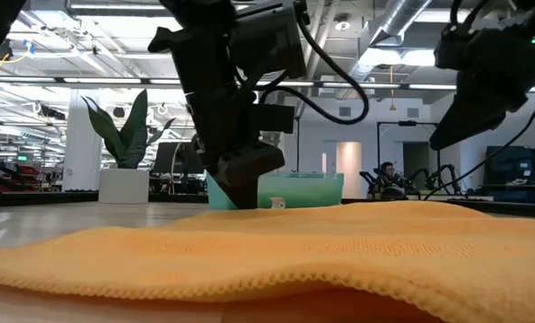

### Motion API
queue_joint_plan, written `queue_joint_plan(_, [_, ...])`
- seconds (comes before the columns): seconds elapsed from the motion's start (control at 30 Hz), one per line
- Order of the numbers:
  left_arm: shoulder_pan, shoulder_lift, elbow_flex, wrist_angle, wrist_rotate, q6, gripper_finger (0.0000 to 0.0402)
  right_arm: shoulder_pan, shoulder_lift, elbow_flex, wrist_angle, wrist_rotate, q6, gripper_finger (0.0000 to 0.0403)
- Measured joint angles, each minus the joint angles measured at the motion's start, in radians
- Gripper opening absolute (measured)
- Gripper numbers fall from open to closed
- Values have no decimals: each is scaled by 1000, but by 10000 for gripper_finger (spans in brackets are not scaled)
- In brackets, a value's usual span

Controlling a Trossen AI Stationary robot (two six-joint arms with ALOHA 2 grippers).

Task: Roll microfiber towels into tight, uniform cylinder then place into a basket
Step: Fold the orange towel

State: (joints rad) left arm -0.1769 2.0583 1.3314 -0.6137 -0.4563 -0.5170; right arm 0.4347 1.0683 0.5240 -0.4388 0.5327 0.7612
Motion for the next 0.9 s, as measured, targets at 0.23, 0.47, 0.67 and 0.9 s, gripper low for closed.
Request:
queue_joint_plan(0.23, [-7, -2, -27, 13, 2, -35, 112, -86, 0, -71, 166, 0, 0, 159])
queue_joint_plan(0.47, [-14, 0, -29, 26, 4, -27, 112, -151, 0, -141, 254, -9, 61, 159])
queue_joint_plan(0.67, [-15, 1, -30, 27, -1, -26, 112, -176, 0, -174, 273, -12, 147, 159])
queue_joint_plan(0.9, [-15, 3, -30, 28, -1, -26, 112, -174, 0, -210, 381, -20, 175, 159])
